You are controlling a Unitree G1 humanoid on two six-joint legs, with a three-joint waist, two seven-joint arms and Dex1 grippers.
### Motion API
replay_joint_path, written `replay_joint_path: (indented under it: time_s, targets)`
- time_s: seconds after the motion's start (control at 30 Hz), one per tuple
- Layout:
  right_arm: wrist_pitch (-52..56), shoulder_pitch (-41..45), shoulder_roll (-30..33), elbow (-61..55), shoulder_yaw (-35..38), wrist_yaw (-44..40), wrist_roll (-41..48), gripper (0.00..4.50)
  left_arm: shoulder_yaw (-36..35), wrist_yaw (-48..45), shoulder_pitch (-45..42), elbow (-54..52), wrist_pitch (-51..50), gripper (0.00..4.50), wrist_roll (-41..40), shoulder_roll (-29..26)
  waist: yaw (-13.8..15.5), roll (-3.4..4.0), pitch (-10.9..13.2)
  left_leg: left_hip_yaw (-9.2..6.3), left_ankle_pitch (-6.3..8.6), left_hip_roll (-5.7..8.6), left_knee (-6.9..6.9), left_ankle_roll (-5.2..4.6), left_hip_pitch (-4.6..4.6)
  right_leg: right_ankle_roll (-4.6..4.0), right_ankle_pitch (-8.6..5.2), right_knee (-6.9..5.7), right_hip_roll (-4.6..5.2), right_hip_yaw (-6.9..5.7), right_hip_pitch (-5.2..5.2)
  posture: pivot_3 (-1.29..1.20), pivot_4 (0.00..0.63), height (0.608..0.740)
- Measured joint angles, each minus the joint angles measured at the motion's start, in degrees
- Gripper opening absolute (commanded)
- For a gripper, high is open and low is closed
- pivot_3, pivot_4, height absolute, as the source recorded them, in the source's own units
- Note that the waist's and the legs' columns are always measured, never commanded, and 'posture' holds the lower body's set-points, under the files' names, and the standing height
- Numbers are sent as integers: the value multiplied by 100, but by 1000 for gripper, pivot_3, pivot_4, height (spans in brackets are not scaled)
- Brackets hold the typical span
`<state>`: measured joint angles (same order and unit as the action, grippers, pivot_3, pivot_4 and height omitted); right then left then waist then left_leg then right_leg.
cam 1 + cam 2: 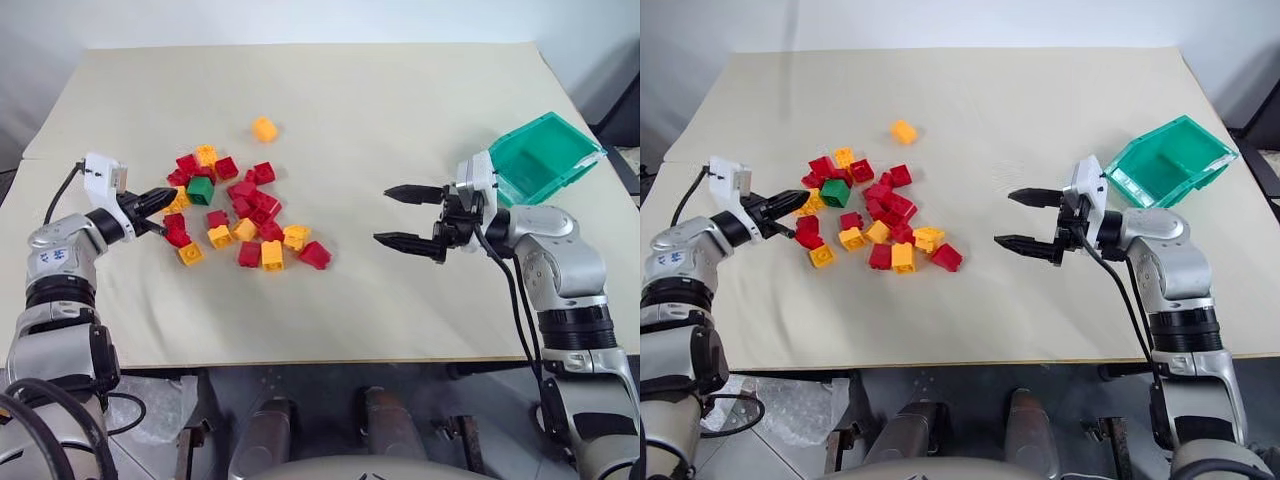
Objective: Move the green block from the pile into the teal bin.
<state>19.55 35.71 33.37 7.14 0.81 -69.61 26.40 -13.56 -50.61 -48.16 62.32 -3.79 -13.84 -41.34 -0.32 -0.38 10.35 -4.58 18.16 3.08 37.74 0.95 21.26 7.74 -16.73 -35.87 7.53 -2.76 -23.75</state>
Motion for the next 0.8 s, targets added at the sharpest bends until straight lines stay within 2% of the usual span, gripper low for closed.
replay_joint_path:
  time_s: [0.2, 0.37, 0.47, 0.53, 0.67, 0.8]
  targets:
    - [-136, 238, -56, 241, -61, -65, -53, 4500, -148, -680, 967, -1575, -663, 19, -483, 4, -2, 0, 0, -30, 2, -3, 0, -2, 3, 0, 0, 2, 2, 7, -3, 0, 150, 740]
    - [-208, 336, -69, 412, -81, -147, -73, 4500, -544, -539, 1977, -3234, -1200, 19, -877, -91, -26, 0, 0, -29, 3, -33, -1, 0, 3, 0, 0, 3, 2, 13, -6, 0, 150, 740]
    - [-212, 378, -82, 463, -100, -192, -90, 4500, -843, -147, 2624, -4191, -1651, 588, -989, -171, -33, 0, 0, -29, 5, -36, -2, 0, 3, 0, 0, 4, 1, 14, -6, 0, 150, 740]
    - [-213, 401, -86, 486, -111, -222, -112, 4500, -1120, 129, 3237, -5008, -2072, 1137, -1152, -201, -51, 0, 0, -28, 8, -37, -5, -2, 3, 0, 0, 8, 1, 17, -6, 0, 150, 740]
    - [-212, 437, -75, 556, -121, -281, -123, 4500, -1735, 604, 4300, -6504, -2969, 2400, -1465, -270, -60, 1, 0, -29, 14, -45, -6, -1, 2, -3, -1, 23, 0, 21, -5, 0, 150, 740]
    - [-212, 502, -76, 674, -155, -339, -142, 4500, -2360, 860, 4678, -7386, -3650, 3648, -1759, -569, -11, 3, 1, -27, 15, -43, -4, 0, -3, -6, -3, 33, 2, 21, -4, 0, 150, 740]
